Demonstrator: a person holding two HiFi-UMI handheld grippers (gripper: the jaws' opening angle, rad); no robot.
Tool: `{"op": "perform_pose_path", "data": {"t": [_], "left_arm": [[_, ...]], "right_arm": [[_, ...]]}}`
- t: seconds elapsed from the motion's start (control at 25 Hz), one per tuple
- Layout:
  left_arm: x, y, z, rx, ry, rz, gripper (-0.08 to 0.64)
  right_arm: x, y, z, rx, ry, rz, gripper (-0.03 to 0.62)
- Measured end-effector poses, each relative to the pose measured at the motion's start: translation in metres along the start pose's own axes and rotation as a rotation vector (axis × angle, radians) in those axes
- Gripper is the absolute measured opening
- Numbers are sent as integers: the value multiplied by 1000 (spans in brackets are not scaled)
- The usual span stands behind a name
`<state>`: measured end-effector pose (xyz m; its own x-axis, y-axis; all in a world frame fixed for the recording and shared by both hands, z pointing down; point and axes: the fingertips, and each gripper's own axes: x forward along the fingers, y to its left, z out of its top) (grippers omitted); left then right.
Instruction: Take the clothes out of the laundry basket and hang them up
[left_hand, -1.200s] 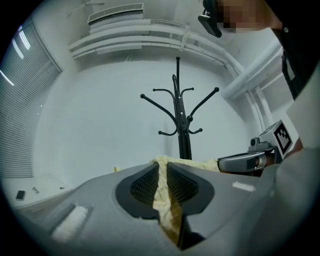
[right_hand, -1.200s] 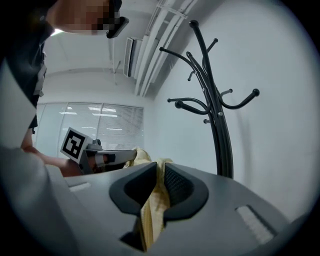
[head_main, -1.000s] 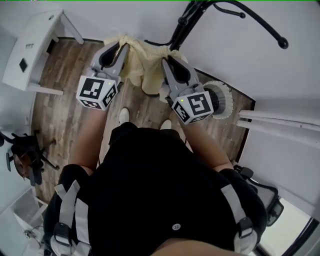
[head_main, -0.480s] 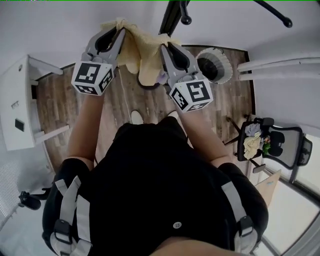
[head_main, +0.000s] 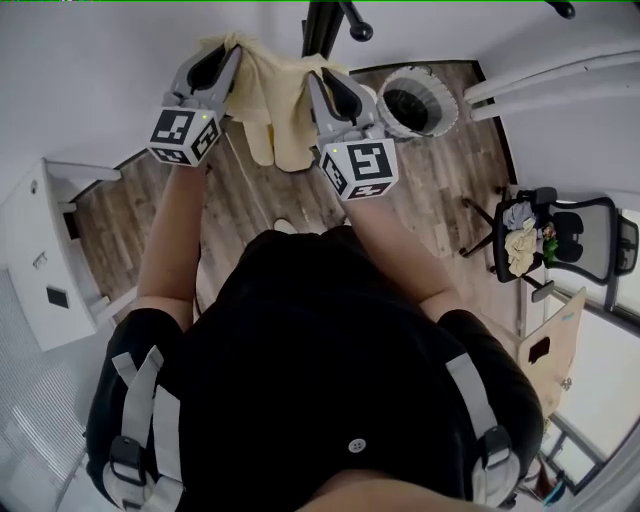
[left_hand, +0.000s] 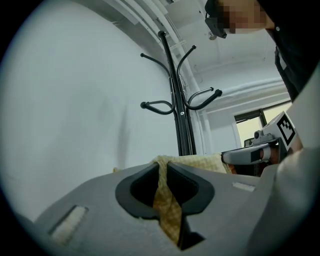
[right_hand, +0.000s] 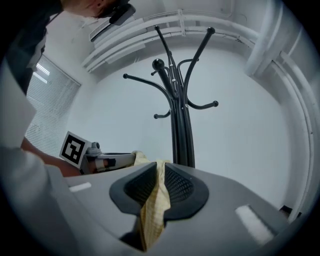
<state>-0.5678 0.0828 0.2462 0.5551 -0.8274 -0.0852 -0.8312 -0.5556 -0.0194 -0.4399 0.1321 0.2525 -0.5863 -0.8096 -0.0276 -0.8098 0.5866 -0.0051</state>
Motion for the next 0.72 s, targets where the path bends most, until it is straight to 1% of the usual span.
{"op": "perform_pose_path", "data": {"t": [0.2, 0.24, 0.32, 0.36, 0.4, 0.44, 0.56, 0.6, 0.72], "left_arm": [[15, 6, -37, -17, 16, -74, 54], [17, 8, -44, -35, 20, -79, 54], [20, 13, -52, -99, 16, -81, 54], [22, 14, -53, -133, 10, -85, 52], [25, 14, -52, -148, 9, -91, 52], [29, 13, -50, -135, 15, -99, 52], [42, 13, -48, -30, 56, -110, 54], [43, 13, -50, -13, 65, -110, 54], [44, 16, -61, -20, 78, -106, 60]], "right_arm": [[11, -2, -33, -9, 45, -64, 57], [13, -2, -41, -8, 58, -72, 57], [15, -1, -54, 7, 86, -83, 57], [15, -2, -57, 18, 95, -87, 57], [15, -3, -57, 27, 96, -92, 57], [16, -6, -55, 31, 93, -98, 57], [22, -14, -53, 41, 88, -108, 58], [24, -15, -55, 46, 93, -108, 58], [29, -14, -65, 50, 120, -102, 61]]}}
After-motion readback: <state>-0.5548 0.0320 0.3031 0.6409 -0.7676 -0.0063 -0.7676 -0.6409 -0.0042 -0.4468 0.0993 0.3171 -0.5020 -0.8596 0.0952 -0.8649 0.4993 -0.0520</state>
